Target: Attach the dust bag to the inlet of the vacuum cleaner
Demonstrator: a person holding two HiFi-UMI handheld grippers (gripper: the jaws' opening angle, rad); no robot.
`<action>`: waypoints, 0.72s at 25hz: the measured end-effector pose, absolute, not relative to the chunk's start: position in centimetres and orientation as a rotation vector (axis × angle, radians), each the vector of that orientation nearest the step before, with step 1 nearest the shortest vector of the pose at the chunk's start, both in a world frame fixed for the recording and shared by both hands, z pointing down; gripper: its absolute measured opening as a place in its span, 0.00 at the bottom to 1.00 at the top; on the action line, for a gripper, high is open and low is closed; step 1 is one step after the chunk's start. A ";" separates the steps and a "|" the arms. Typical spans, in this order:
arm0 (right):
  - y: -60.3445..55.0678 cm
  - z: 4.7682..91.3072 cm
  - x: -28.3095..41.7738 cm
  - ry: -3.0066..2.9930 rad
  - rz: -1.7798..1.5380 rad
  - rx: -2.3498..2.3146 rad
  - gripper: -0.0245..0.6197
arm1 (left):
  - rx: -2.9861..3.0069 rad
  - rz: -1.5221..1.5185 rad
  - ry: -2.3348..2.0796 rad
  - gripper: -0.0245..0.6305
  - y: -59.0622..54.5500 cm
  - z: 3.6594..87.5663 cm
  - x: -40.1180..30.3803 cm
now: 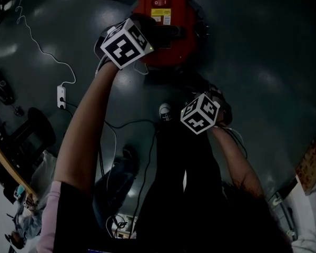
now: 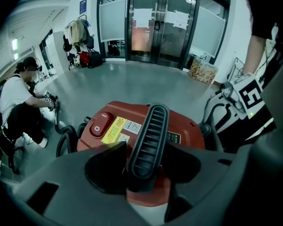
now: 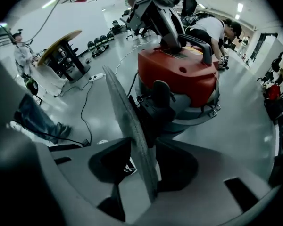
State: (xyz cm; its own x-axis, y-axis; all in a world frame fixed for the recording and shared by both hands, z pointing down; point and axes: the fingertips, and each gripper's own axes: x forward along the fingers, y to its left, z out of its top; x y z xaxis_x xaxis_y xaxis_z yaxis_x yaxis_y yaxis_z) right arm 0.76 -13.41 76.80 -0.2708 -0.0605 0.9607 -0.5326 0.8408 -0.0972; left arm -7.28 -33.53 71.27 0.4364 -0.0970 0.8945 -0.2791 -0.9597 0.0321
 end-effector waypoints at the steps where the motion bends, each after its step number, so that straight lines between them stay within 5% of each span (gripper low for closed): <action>1: -13.4 77.0 0.6 -1.800 0.480 0.428 0.31 | 2.508 1.545 -0.333 0.37 -33.5 71.3 -7.3; 6: -13.7 77.3 0.3 -1.787 0.603 0.470 0.19 | 2.506 1.542 -0.348 0.37 -33.6 71.2 -7.4; 18: -13.8 77.3 0.8 -1.744 0.647 0.570 0.20 | 2.505 1.533 -0.409 0.37 -33.7 71.2 -7.3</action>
